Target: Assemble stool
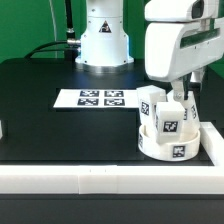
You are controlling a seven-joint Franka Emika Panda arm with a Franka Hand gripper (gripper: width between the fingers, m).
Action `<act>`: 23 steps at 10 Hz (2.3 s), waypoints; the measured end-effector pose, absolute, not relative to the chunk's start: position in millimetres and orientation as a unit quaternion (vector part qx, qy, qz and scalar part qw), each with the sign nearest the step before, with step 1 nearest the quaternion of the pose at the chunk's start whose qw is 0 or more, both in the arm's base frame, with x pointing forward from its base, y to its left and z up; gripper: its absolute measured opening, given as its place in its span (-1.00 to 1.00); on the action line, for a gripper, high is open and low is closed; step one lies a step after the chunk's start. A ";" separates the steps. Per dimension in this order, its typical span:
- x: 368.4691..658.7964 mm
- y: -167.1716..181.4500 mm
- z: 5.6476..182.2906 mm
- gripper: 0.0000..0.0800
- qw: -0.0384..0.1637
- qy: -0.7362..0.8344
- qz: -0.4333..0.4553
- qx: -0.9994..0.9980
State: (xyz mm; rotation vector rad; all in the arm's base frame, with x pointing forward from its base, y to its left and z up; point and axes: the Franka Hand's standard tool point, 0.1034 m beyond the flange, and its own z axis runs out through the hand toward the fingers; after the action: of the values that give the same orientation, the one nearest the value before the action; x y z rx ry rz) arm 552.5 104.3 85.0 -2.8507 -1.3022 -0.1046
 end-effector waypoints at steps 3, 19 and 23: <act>552.7 103.8 85.0 -0.16 0.003 -0.415 -0.033 -0.909; 557.9 98.5 84.4 -0.16 0.026 0.103 -0.018 -0.994; 557.7 99.8 84.4 -0.16 0.031 0.217 -0.014 -0.976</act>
Offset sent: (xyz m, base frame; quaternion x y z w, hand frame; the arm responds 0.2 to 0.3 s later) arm 0.0019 -0.0015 -0.0020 0.0008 0.0040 0.0059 1.0000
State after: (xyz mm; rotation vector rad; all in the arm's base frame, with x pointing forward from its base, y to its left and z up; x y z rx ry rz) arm 557.7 99.8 84.4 -3.0053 0.6685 -0.0428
